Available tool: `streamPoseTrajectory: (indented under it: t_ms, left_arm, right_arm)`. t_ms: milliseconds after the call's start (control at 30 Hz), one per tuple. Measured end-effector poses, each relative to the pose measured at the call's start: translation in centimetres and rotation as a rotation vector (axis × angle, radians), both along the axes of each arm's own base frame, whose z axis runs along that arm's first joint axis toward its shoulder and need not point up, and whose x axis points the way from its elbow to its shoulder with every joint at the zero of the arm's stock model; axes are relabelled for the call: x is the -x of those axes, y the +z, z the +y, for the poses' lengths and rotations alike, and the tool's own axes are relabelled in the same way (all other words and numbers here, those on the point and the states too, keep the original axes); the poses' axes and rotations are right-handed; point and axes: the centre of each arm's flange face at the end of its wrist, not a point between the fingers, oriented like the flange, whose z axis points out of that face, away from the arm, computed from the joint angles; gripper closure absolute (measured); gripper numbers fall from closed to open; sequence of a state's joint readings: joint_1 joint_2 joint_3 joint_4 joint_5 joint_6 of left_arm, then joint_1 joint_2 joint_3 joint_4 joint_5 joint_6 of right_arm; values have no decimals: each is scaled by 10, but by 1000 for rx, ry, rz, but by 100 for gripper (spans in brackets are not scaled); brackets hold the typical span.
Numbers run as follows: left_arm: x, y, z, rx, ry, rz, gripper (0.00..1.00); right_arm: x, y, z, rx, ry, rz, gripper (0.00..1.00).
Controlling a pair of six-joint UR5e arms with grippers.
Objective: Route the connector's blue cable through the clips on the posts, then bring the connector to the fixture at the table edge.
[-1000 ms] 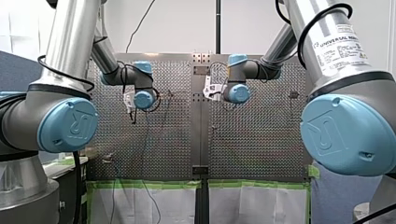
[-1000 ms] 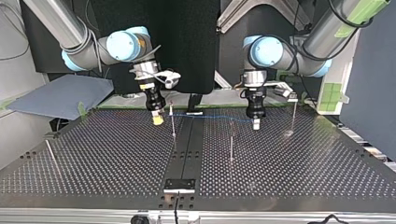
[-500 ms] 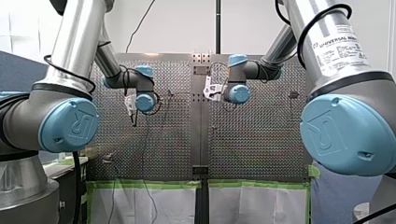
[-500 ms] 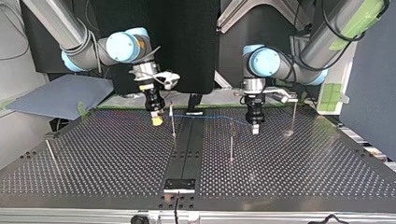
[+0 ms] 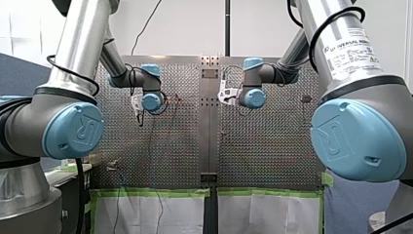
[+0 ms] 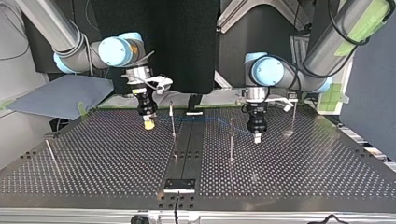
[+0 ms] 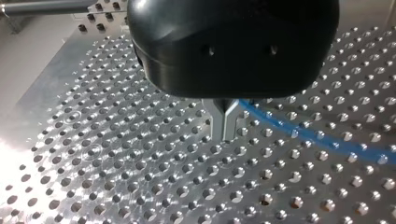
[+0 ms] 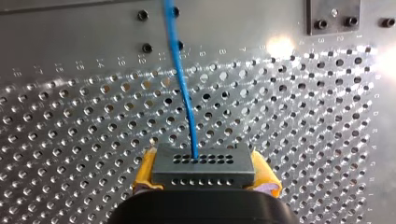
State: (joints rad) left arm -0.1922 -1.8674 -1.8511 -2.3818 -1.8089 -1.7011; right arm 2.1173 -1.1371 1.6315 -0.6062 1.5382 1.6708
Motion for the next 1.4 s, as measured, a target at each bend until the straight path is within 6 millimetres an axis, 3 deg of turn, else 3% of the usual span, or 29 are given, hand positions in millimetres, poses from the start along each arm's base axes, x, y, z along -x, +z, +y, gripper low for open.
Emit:
streamPoseTrajectory:
  t_ms: [367,967,1033,1067,1100,1133,1167,1200,1233,1400]
  left_arm:
    - [-5,2,7,-4,5,13,99]
    - [-4,2,2,-110,-26,26,99]
    - [-4,1,3,-112,-28,31,88]
    - [-4,1,4,-109,-28,33,88]
    - [-5,1,5,-105,-29,34,76]
    - [-5,1,5,-104,-30,34,53]
    - [-5,0,6,-104,-30,35,53]
    - [-5,0,6,-107,-29,37,35]
    - [-5,0,6,-110,-29,38,1]
    - [-3,-2,7,-122,-27,59,1]
  right_arm:
    - [7,5,-12,7,1,-2,100]
    - [9,3,-12,-6,3,6,100]
    - [9,3,-11,-9,2,7,100]
    - [9,3,-11,-10,2,7,100]
    - [9,3,-11,-10,3,8,100]
    - [9,3,-11,-11,3,8,100]
    - [9,3,-11,-12,3,9,100]
    - [9,2,-11,-13,4,10,100]
    - [9,2,-11,-13,5,10,100]
    - [8,1,-10,-17,10,13,100]
